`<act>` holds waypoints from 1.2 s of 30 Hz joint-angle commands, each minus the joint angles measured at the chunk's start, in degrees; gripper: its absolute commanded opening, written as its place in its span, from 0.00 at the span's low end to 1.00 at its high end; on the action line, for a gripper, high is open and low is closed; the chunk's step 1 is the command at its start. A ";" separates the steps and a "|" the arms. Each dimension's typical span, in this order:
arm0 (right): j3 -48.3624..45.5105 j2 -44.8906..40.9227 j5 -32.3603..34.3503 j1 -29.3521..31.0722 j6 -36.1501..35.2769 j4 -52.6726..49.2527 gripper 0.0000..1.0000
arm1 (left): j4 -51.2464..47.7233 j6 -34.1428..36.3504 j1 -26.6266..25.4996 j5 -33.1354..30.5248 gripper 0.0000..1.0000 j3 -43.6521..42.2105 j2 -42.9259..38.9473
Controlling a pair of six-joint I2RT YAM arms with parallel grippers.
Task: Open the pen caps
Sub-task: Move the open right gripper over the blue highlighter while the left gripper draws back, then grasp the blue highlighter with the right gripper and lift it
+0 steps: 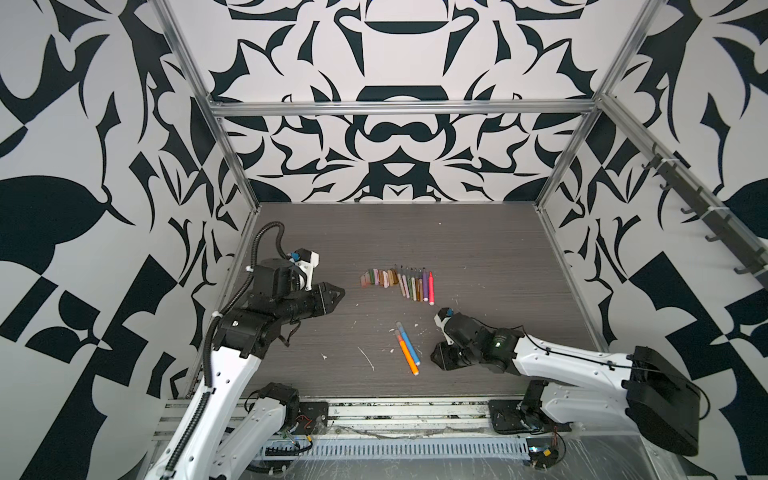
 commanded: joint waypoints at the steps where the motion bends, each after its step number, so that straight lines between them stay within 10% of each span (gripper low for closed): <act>1: 2.71 3.32 6.03 2.76 3.47 0.33 0.29 | -6.13 4.20 0.14 -2.73 0.32 2.21 -0.86; 36: 15.70 15.01 11.72 8.36 -1.33 -5.14 0.28 | -2.51 1.95 0.83 -5.64 0.34 -1.81 0.67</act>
